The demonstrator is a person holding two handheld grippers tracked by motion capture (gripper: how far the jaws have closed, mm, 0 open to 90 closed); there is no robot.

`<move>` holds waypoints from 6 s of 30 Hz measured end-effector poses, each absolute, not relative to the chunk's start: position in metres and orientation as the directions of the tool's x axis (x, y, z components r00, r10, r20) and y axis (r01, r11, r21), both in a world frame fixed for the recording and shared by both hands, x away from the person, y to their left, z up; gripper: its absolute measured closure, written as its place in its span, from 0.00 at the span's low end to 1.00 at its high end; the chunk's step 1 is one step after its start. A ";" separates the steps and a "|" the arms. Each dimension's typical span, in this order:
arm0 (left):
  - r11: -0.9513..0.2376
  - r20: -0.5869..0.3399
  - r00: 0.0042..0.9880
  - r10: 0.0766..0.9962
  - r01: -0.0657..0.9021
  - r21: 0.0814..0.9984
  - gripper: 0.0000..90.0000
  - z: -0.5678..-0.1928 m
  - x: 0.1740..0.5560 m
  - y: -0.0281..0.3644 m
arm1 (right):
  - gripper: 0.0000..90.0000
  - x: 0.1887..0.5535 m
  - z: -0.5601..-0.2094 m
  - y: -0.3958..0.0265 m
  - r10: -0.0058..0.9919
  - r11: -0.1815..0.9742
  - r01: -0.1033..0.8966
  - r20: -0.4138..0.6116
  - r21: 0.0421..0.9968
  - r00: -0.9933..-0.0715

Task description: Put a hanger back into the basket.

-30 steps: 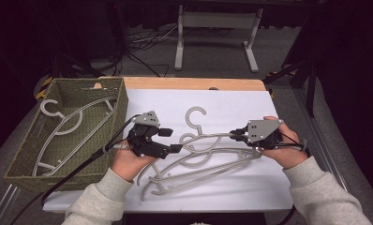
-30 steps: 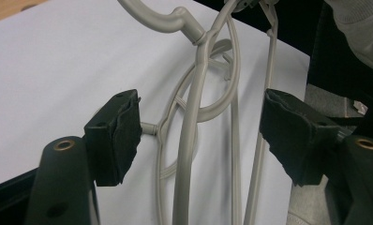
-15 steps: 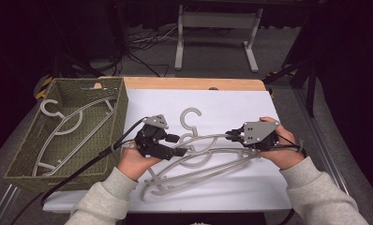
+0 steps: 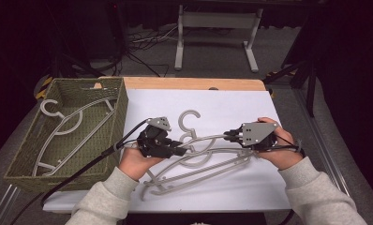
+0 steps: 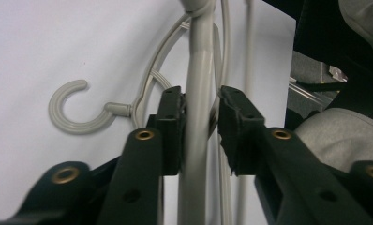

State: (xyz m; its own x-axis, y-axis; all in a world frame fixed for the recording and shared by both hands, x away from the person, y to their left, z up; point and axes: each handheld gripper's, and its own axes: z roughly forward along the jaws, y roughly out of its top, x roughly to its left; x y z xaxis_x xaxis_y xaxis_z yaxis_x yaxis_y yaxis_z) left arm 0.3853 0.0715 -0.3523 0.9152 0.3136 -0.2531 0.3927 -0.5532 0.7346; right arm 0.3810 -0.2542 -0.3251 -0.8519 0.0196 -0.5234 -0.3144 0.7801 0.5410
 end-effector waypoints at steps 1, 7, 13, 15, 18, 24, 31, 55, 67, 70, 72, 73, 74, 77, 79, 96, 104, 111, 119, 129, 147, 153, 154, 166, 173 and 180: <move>-0.552 -0.242 0.918 0.315 0.384 0.740 0.85 -0.351 0.384 0.072 | 0.92 0.381 -0.326 -0.254 0.014 0.783 -0.316 -0.523 0.535 -0.852; -0.569 -0.220 0.934 0.280 0.346 0.746 0.88 -0.348 0.381 0.072 | 0.91 0.381 -0.325 -0.254 0.016 0.780 -0.315 -0.521 0.540 -0.853; -0.570 -0.187 0.943 0.274 0.316 0.758 0.89 -0.345 0.376 0.073 | 0.91 0.382 -0.325 -0.254 0.022 0.769 -0.313 -0.512 0.557 -0.859; -0.572 -0.175 0.946 0.275 0.307 0.761 0.89 -0.342 0.375 0.074 | 0.90 0.383 -0.325 -0.255 0.029 0.757 -0.302 -0.492 0.579 -0.870; -0.562 -0.146 0.948 0.284 0.288 0.775 0.89 -0.335 0.372 0.078 | 0.82 0.384 -0.324 -0.257 0.058 0.729 -0.275 -0.456 0.627 -0.888; -0.537 -0.116 0.942 0.316 0.278 0.797 0.89 -0.321 0.371 0.089 | 0.45 0.385 -0.321 -0.269 0.204 0.642 -0.137 -0.340 0.755 -0.918; -0.512 -0.098 0.929 0.356 0.282 0.811 0.89 -0.303 0.371 0.105 | 0.26 0.381 -0.323 -0.299 0.392 0.437 -0.005 -0.196 0.899 -0.899; -0.469 0.026 0.848 0.529 0.267 0.842 0.89 -0.245 0.369 0.178 | 0.07 0.373 -0.363 -0.359 0.620 0.216 0.233 0.051 0.948 -0.783; -0.464 0.065 0.799 0.598 0.279 0.841 0.89 -0.233 0.369 0.217 | 0.04 0.367 -0.381 -0.371 0.632 0.206 0.257 0.072 0.944 -0.772; -0.458 0.071 0.780 0.621 0.288 0.841 0.89 -0.234 0.369 0.230 | 0.04 0.366 -0.384 -0.371 0.626 0.217 0.254 0.065 0.943 -0.777; -0.451 0.076 0.756 0.650 0.303 0.840 0.89 -0.235 0.369 0.243 | 0.04 0.365 -0.387 -0.370 0.624 0.228 0.258 0.063 0.939 -0.779; -0.451 0.076 0.756 0.650 0.303 0.840 0.89 -0.235 0.369 0.243 | 0.04 0.365 -0.387 -0.370 0.624 0.228 0.258 0.063 0.939 -0.779; -0.449 0.080 0.742 0.665 0.312 0.837 0.89 -0.236 0.369 0.250 | 0.04 0.365 -0.387 -0.370 0.622 0.230 0.259 0.063 0.938 -0.780; -0.435 0.079 0.718 0.692 0.328 0.838 0.89 -0.239 0.370 0.264 | 0.04 0.365 -0.390 -0.367 0.616 0.239 0.261 0.062 0.935 -0.786; -0.424 0.078 0.699 0.711 0.337 0.841 0.89 -0.241 0.370 0.276 | 0.04 0.365 -0.391 -0.366 0.614 0.248 0.260 0.056 0.933 -0.787; -0.363 0.056 0.596 0.801 0.410 0.836 0.89 -0.259 0.373 0.335 | 0.04 0.366 -0.396 -0.365 0.614 0.262 0.275 0.060 0.925 -0.787; -0.339 0.037 0.554 0.832 0.454 0.824 0.89 -0.274 0.378 0.351 | 0.04 0.365 -0.398 -0.365 0.614 0.263 0.277 0.061 0.924 -0.787; -0.331 0.040 0.500 0.865 0.508 0.795 0.89 -0.289 0.382 0.368 | 0.04 0.365 -0.401 -0.364 0.610 0.268 0.282 0.064 0.921 -0.790; -0.315 0.025 0.476 0.879 0.540 0.781 0.89 -0.305 0.385 0.383 | 0.05 0.366 -0.402 -0.362 0.604 0.276 0.283 0.064 0.919 -0.794; -0.329 0.020 0.493 0.870 0.550 0.768 0.89 -0.323 0.391 0.382 | 0.05 0.366 -0.403 -0.359 0.597 0.283 0.287 0.066 0.915 -0.799; -0.264 -0.056 0.426 0.903 0.653 0.710 0.73 -0.345 0.402 0.383 | 0.05 0.366 -0.402 -0.360 0.593 0.285 0.290 0.070 0.914 -0.802; -0.231 -0.070 0.472 0.879 0.550 0.803 0.59 -0.320 0.388 0.372 | 0.05 0.368 -0.400 -0.355 0.597 0.292 0.297 0.070 0.909 -0.799; -0.231 -0.070 0.472 0.879 0.550 0.803 0.58 -0.320 0.388 0.372 | 0.05 0.368 -0.400 -0.355 0.597 0.292 0.297 0.070 0.909 -0.799; -0.321 -0.002 0.681 0.732 0.348 0.881 0.49 -0.275 0.346 0.288 | 0.17 0.382 -0.379 -0.320 0.540 0.419 0.237 -0.030 0.877 -0.841; -0.362 0.043 0.740 0.671 0.276 0.890 0.40 -0.266 0.325 0.238 | 0.21 0.385 -0.377 -0.308 0.519 0.418 0.231 -0.022 0.878 -0.855; -0.414 0.034 0.819 0.573 0.253 0.874 0.38 -0.281 0.318 0.182 | 0.26 0.390 -0.376 -0.296 0.486 0.456 0.216 -0.038 0.863 -0.873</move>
